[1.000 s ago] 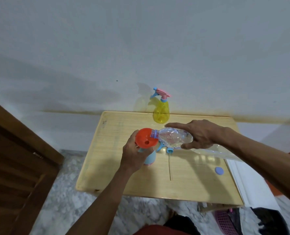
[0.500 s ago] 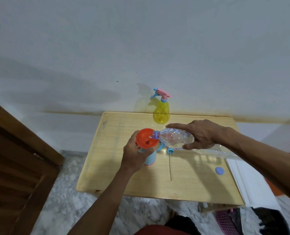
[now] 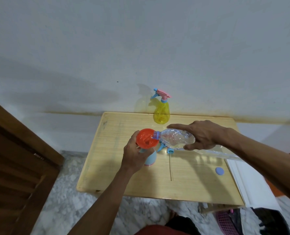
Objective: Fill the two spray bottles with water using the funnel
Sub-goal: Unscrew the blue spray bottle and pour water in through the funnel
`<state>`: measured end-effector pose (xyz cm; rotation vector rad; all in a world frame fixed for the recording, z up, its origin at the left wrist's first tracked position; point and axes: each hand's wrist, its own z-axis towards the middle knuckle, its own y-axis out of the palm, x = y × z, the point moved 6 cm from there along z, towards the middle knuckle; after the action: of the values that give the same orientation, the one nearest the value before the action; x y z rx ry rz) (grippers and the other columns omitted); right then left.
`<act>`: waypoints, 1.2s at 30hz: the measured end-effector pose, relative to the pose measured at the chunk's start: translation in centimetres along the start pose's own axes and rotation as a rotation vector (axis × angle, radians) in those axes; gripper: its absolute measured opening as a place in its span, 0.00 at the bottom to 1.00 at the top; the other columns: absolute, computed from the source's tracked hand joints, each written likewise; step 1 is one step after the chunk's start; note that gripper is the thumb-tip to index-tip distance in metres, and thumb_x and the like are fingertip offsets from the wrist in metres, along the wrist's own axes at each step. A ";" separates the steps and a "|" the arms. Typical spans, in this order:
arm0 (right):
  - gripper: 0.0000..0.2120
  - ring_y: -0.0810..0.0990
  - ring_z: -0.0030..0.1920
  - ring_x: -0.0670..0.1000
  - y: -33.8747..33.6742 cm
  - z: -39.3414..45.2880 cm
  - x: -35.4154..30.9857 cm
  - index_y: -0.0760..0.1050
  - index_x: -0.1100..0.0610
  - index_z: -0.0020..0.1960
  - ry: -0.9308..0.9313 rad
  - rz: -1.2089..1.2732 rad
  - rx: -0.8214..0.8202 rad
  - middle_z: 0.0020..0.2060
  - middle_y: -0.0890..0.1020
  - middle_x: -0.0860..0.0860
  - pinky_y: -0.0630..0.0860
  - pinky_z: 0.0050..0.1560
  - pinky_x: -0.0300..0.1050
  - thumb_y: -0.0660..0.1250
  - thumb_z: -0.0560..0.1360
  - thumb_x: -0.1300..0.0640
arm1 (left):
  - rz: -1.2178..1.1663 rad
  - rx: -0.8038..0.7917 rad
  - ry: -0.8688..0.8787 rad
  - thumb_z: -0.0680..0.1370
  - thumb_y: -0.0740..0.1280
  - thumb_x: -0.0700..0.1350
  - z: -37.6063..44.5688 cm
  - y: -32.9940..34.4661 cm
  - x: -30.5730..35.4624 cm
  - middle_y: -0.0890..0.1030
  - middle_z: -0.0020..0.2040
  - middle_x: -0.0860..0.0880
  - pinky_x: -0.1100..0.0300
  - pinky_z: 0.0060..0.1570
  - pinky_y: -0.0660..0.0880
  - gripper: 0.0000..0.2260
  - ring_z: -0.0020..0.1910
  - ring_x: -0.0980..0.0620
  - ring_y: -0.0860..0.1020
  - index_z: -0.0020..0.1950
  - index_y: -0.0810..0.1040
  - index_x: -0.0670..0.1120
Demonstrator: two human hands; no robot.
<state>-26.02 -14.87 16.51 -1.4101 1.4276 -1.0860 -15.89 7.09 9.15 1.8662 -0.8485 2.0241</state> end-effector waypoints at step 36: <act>0.43 0.83 0.53 0.47 5.0 -9.2 4.5 0.59 0.43 0.75 0.659 1.002 1.118 0.53 0.82 0.50 0.76 0.56 0.43 0.81 0.68 0.57 | 0.095 0.051 -0.036 0.68 0.82 0.45 0.7 0.2 -1.9 0.79 0.64 0.48 0.67 0.53 0.76 0.39 0.61 0.50 0.79 0.76 0.67 0.45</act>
<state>-36.35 -19.21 14.29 0.4787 1.2700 -1.2974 -15.16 6.86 7.27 1.9294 -0.9199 2.0928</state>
